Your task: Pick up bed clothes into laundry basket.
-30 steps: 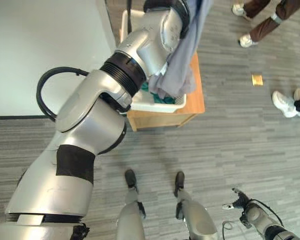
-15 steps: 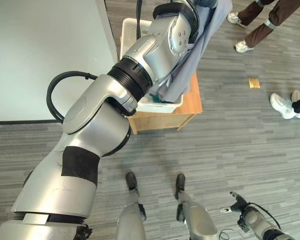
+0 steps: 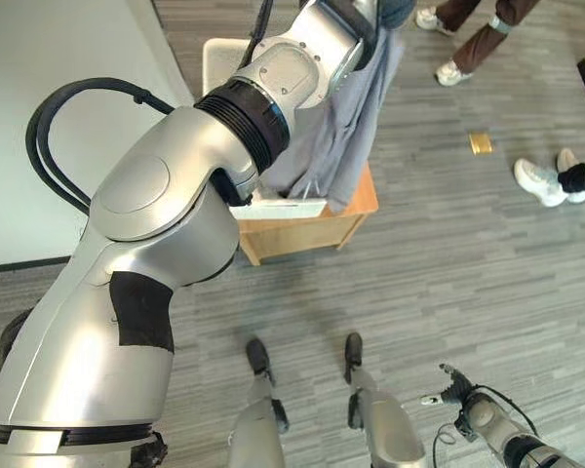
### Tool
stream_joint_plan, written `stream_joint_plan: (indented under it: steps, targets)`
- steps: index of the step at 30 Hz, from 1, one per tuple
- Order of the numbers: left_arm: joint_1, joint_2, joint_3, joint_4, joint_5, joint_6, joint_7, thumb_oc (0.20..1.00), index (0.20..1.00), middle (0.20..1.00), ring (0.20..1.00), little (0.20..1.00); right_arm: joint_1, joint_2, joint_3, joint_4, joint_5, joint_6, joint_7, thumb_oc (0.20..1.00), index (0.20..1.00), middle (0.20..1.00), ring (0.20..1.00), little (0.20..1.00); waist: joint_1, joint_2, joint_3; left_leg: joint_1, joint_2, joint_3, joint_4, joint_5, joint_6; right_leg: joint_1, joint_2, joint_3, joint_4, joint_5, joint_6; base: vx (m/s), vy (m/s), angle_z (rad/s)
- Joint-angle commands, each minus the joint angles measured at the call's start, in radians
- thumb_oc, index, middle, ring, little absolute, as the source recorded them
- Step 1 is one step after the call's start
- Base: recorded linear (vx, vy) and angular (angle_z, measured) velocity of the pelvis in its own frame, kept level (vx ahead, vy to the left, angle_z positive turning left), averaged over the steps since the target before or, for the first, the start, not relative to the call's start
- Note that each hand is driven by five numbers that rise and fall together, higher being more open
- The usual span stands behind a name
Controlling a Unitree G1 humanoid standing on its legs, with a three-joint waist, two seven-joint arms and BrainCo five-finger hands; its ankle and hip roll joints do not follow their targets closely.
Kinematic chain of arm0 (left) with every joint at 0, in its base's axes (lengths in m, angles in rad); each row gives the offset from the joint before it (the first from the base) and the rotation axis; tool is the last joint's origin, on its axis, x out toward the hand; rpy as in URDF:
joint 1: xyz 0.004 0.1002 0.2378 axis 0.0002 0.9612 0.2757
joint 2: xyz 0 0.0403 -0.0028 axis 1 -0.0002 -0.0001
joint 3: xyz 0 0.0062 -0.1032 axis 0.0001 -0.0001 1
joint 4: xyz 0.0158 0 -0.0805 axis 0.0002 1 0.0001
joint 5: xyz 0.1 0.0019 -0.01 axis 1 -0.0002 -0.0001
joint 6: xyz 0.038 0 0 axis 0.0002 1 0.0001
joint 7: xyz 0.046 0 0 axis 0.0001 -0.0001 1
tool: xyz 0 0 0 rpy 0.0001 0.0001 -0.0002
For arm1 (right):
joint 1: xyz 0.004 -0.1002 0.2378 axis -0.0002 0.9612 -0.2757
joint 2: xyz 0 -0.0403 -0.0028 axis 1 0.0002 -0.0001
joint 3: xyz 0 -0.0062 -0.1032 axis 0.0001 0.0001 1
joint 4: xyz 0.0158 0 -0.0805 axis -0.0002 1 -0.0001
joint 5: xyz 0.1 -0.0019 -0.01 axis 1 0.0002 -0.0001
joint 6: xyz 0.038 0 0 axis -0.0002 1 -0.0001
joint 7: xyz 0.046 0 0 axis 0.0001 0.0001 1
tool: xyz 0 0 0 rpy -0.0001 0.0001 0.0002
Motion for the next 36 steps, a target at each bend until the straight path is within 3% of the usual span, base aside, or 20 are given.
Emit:
stream_joint_plan:
  steps: [1,10,13,16,19,20,23,24,25,31,32,34,35,36]
  targets:
    - [-0.210,0.024,0.039,0.121,0.099,0.029,0.005,1.000,1.000,1.000,1.000,1.000,-0.050,-0.051,-0.039,0.000,0.060,-0.021,-0.035,1.000,1.000,1.000,1.000,1.000,-0.002,0.064,0.107,0.028,0.011,-0.066,0.006,-0.115,-0.034,-0.008,0.002,-0.053,0.014,-0.058,0.077,0.01,0.084,-0.08]
    - [-0.208,0.032,0.000,0.110,0.142,0.035,-0.011,1.000,1.000,1.000,1.000,1.000,-0.006,-0.032,-0.039,-0.045,0.106,-0.046,-0.026,1.000,1.000,1.000,1.000,1.000,-0.012,0.092,0.102,-0.004,0.007,-0.053,0.006,-0.118,-0.038,-0.037,-0.015,-0.058,0.014,-0.057,0.084,0.02,0.029,-0.06]
    - [-0.191,0.022,0.077,0.033,0.071,0.037,0.025,1.000,1.000,1.000,1.000,1.000,0.021,-0.034,-0.041,-0.060,0.118,-0.045,-0.023,1.000,1.000,1.000,1.000,1.000,0.000,0.101,0.093,0.013,0.003,-0.063,0.006,-0.113,-0.039,-0.014,-0.017,-0.071,0.014,-0.060,0.080,0.03,-0.056,0.04]
    - [-0.108,0.014,0.258,-0.183,-0.069,0.024,0.107,1.000,1.000,1.000,1.000,1.000,0.070,-0.026,-0.032,-0.094,0.107,-0.037,-0.010,1.000,1.000,1.000,1.000,1.000,0.020,0.113,0.075,0.058,0.000,-0.078,0.006,-0.125,-0.042,0.043,-0.020,-0.092,0.014,-0.082,0.079,0.07,-0.071,0.16]
    - [0.084,-0.020,0.442,-0.463,-0.198,-0.056,0.119,1.000,1.000,1.000,1.000,1.000,0.131,-0.023,-0.024,-0.138,0.064,-0.030,0.007,1.000,1.000,1.000,1.000,1.000,0.047,0.127,0.050,0.116,-0.004,-0.102,0.006,-0.132,-0.043,0.115,-0.022,-0.112,0.014,-0.103,0.070,0.13,-0.120,0.35]
    - [0.245,-0.086,0.509,-0.583,-0.268,-0.104,0.088,1.000,1.000,1.000,1.000,1.000,0.155,-0.027,-0.029,-0.149,0.031,-0.014,0.019,1.000,1.000,1.000,1.000,1.000,0.062,0.135,0.031,0.146,-0.008,-0.120,0.006,-0.131,-0.042,0.156,-0.024,-0.133,0.014,-0.113,0.062,0.17,-0.131,0.54]
    - [0.465,-0.136,0.583,-0.712,-0.404,-0.180,0.031,1.000,1.000,1.000,1.000,1.000,0.164,-0.027,-0.039,-0.169,0.003,0.005,0.020,1.000,1.000,1.000,1.000,1.000,0.085,0.148,0.003,0.176,-0.014,-0.148,0.006,-0.132,-0.043,0.202,-0.023,-0.154,0.014,-0.128,0.052,0.07,-0.072,0.58]
    - [0.576,-0.157,0.611,-0.773,-0.466,-0.209,0.009,1.000,1.000,1.000,1.000,1.000,0.170,-0.021,-0.050,-0.176,-0.003,0.011,0.017,1.000,1.000,1.000,1.000,1.000,0.098,0.153,-0.008,0.187,-0.017,-0.163,0.006,-0.131,-0.043,0.221,-0.024,-0.165,0.014,-0.135,0.047,0.11,-0.163,0.41]
    - [0.820,-0.184,0.636,-0.854,-0.584,-0.254,-0.056,1.000,1.000,1.000,1.000,1.000,0.167,-0.004,-0.069,-0.196,-0.014,0.021,0.006,1.000,1.000,1.000,1.000,1.000,0.131,0.161,-0.028,0.212,-0.022,-0.198,0.006,-0.133,-0.046,0.268,-0.019,-0.193,0.015,-0.156,0.036,0.08,-0.123,0.32]
    - [1.115,-0.153,0.647,-0.896,-0.665,-0.260,-0.128,1.000,1.000,1.000,1.000,1.000,0.175,0.014,-0.117,-0.273,0.000,0.016,-0.016,1.000,1.000,1.000,1.000,1.000,0.169,0.161,-0.077,0.235,-0.030,-0.249,0.006,-0.124,-0.046,0.333,-0.009,-0.240,0.014,-0.182,0.016,0.06,-0.094,0.47]
    - [1.237,-0.127,0.674,-0.883,-0.735,-0.258,-0.157,1.000,1.000,1.000,1.000,1.000,0.182,0.011,-0.158,-0.306,0.018,0.014,-0.028,1.000,1.000,1.000,1.000,1.000,0.191,0.161,-0.097,0.257,-0.028,-0.262,0.008,-0.130,-0.047,0.365,-0.004,-0.252,0.015,-0.198,0.007,0.06,-0.089,0.39]
    - [1.293,-0.116,0.682,-0.883,-0.739,-0.249,-0.169,1.000,1.000,1.000,1.000,1.000,0.185,0.008,-0.178,-0.328,0.026,0.015,-0.036,1.000,1.000,1.000,1.000,1.000,0.199,0.161,-0.114,0.259,-0.029,-0.272,0.006,-0.123,-0.047,0.375,-0.003,-0.260,0.014,-0.199,0.006,0.05,-0.090,0.33]
    - [1.453,-0.095,0.730,-0.856,-0.768,-0.239,-0.196,1.000,1.000,1.000,1.000,1.000,0.176,-0.018,-0.252,-0.386,0.055,0.009,-0.064,1.000,1.000,1.000,1.000,1.000,0.231,0.161,-0.142,0.270,-0.027,-0.288,0.009,-0.117,-0.047,0.400,0.004,-0.276,0.014,-0.210,-0.004,0.02,-0.073,0.32]
    - [1.456,-0.095,0.730,-0.858,-0.768,-0.239,-0.196,1.000,1.000,1.000,1.000,1.000,0.180,-0.020,-0.252,-0.389,0.055,0.010,-0.063,1.000,1.000,1.000,1.000,1.000,0.230,0.162,-0.144,0.271,-0.027,-0.289,0.009,-0.118,-0.047,0.401,0.004,-0.277,0.014,-0.211,-0.004,0.03,-0.088,0.28]
